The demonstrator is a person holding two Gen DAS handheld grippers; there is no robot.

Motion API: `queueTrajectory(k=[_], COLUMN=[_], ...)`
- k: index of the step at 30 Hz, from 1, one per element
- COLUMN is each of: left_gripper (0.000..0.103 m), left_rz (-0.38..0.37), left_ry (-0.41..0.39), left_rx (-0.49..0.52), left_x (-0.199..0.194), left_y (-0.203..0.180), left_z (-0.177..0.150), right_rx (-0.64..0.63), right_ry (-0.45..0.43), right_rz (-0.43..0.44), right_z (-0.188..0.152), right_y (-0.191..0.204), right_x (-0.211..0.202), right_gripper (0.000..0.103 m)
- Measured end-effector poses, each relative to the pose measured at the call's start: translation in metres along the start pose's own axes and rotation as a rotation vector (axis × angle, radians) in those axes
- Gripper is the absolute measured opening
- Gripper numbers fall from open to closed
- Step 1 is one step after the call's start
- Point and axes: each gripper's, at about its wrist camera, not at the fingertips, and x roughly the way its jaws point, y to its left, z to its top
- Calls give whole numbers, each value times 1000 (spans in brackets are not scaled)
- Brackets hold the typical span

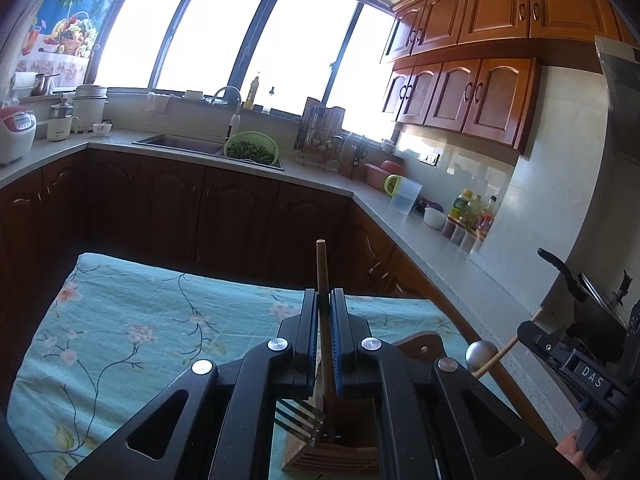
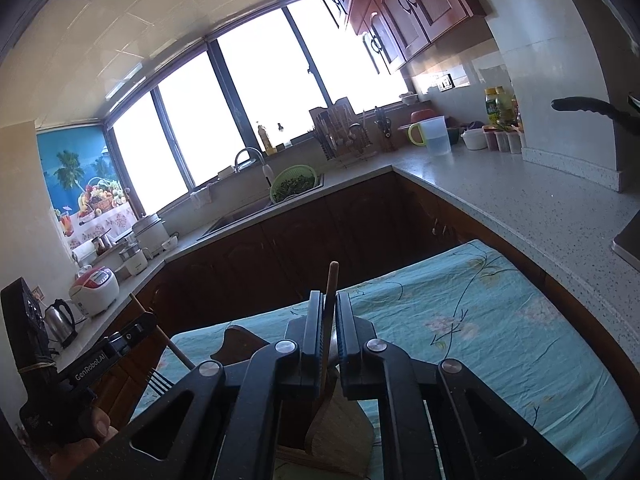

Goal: Organize utensils
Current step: 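Lift the chopstick with the left tool into the holder while the right tool inserts its chopstick, then open both tools and pull them back from the holder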

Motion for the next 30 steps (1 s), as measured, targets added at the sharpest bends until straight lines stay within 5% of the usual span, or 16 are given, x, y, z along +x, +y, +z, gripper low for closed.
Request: queueTrajectory(k=[3, 6, 8, 12, 14, 30], left_gripper=[8, 33, 44, 68, 78, 83], left_rz=[-14, -23, -24, -19, -4, 33], left_ry=[21, 3, -19, -48, -58, 52], left_rx=[-7, -3, 4, -10, -23, -87], left_x=[-6, -20, -31, -55, -70, -165], left_y=[7, 12, 13, 17, 21, 37], left_z=[0, 3, 3, 0, -10, -100], right_rx=[3, 2, 12, 7, 7, -34], right_ry=[2, -12, -32, -76, -89, 12], right_rz=[5, 5, 18, 34, 40, 56], right_z=[0, 2, 5, 8, 7, -81], right_y=[0, 1, 0, 2, 2, -3], right_x=[-1, -7, -15, -36, -47, -116], right_gripper=[11, 21, 55, 74, 96, 101])
